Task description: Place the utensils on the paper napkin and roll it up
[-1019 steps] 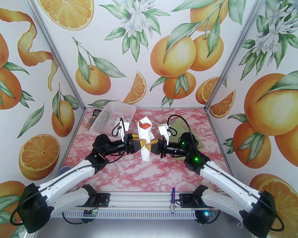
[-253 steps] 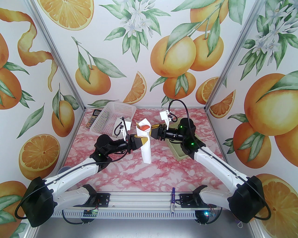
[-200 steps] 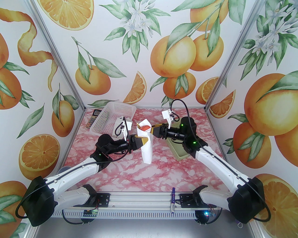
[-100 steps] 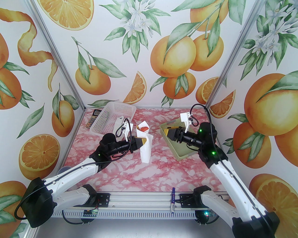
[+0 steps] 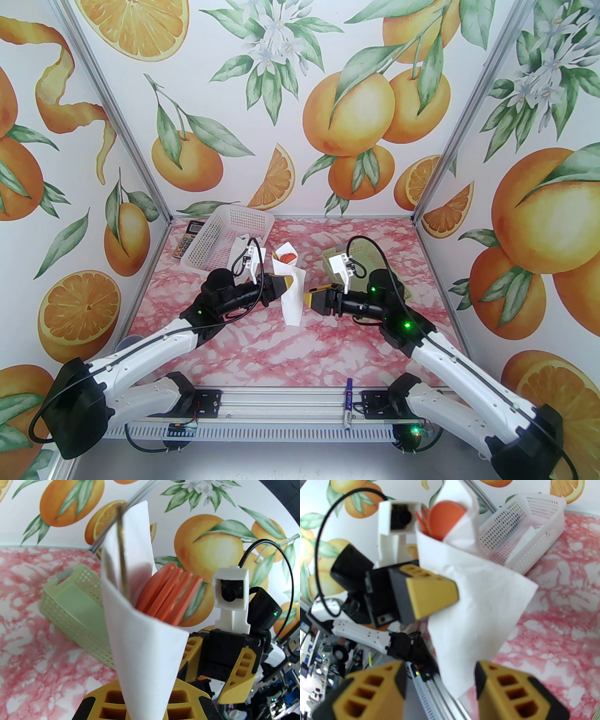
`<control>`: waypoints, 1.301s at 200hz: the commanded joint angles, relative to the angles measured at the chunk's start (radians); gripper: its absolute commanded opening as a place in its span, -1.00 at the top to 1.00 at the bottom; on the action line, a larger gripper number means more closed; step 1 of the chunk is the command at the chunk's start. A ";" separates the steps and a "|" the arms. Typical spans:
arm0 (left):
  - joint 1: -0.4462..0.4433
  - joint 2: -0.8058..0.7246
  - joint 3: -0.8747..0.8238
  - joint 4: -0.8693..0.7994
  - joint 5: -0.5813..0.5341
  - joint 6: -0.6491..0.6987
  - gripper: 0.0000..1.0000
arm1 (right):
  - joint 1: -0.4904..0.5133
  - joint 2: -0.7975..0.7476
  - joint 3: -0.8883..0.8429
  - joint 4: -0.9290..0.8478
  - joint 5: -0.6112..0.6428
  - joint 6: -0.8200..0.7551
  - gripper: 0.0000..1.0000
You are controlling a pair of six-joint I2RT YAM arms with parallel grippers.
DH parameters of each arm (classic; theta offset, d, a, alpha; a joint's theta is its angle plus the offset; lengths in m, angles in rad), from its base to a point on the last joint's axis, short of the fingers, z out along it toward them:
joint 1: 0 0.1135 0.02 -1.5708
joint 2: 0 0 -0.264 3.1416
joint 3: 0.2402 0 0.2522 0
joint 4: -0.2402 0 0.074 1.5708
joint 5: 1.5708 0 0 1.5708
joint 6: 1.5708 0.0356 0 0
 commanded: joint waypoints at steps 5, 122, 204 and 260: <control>-0.001 -0.001 0.018 0.054 0.012 -0.021 1.00 | 0.017 0.034 0.031 0.026 0.066 -0.048 -0.12; -0.002 0.014 0.014 0.095 0.029 -0.048 1.00 | 0.059 0.125 0.024 0.142 0.026 -0.035 -0.04; -0.003 0.030 0.016 0.158 0.079 -0.078 1.00 | 0.059 0.163 0.018 0.324 -0.112 0.014 0.13; -0.003 0.054 0.016 0.221 0.128 -0.104 1.00 | 0.059 0.171 0.017 0.385 -0.172 0.030 0.26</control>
